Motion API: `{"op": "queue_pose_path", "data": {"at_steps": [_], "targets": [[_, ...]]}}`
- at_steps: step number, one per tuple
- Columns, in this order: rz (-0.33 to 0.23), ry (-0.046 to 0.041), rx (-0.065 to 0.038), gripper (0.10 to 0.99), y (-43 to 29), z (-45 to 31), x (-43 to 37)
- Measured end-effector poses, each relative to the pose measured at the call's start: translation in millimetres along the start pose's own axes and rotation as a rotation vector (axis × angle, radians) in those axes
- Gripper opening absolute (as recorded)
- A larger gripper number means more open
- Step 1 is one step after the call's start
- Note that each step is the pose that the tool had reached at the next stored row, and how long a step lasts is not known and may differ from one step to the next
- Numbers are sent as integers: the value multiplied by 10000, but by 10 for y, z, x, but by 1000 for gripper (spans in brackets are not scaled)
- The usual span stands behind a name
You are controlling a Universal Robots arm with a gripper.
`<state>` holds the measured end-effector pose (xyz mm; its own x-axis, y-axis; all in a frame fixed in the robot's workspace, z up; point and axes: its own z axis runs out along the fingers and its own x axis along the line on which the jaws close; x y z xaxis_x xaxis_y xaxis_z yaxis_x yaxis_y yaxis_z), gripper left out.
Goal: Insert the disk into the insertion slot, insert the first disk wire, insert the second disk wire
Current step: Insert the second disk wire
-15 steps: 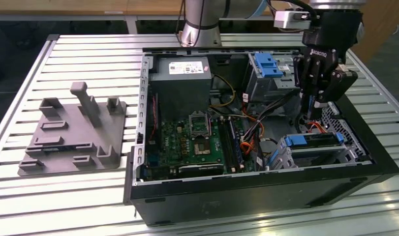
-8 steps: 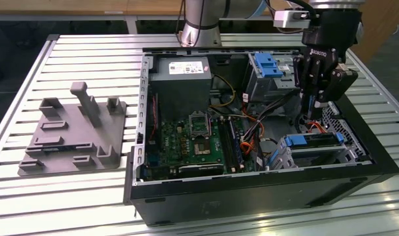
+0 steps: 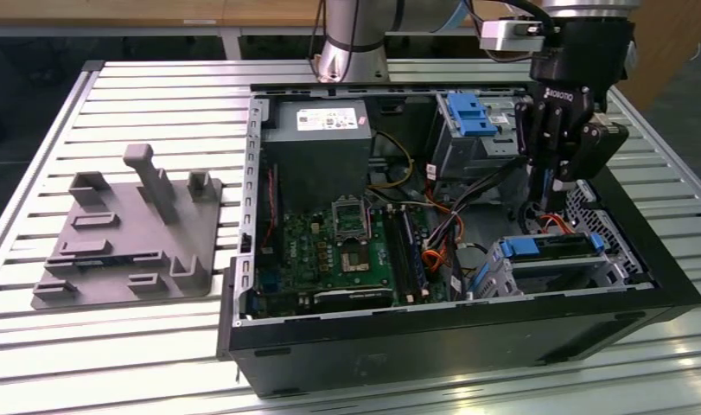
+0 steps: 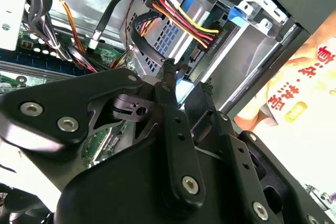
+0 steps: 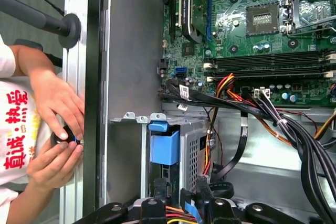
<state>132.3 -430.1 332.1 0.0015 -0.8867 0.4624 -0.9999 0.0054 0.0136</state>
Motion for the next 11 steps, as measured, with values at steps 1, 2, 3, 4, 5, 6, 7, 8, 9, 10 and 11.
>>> {"op": "queue_pose_path", "data": {"at_steps": [1, 2, 3, 4, 5, 6, 7, 8, 9, 10, 11], "targets": [[-3, 6, -5, 361, -1, 2, -1], [-7, 12, -8, 361, -4, 5, -5], [-9, 18, -10, 361, -5, 6, -8], [-11, 20, -9, 361, -6, 8, -12], [-15, 23, -8, 361, -6, 8, -17], [-21, 27, -5, 361, -6, 8, -24], [-26, 34, -2, 341, -7, 7, -31], [-29, 45, 0, 278, -7, 6, -37], [-33, 59, 1, 278, -7, 5, -44], [-35, 82, 2, 278, -7, 3, -50], [-36, 102, 2, 216, -7, 2, -56]]}}
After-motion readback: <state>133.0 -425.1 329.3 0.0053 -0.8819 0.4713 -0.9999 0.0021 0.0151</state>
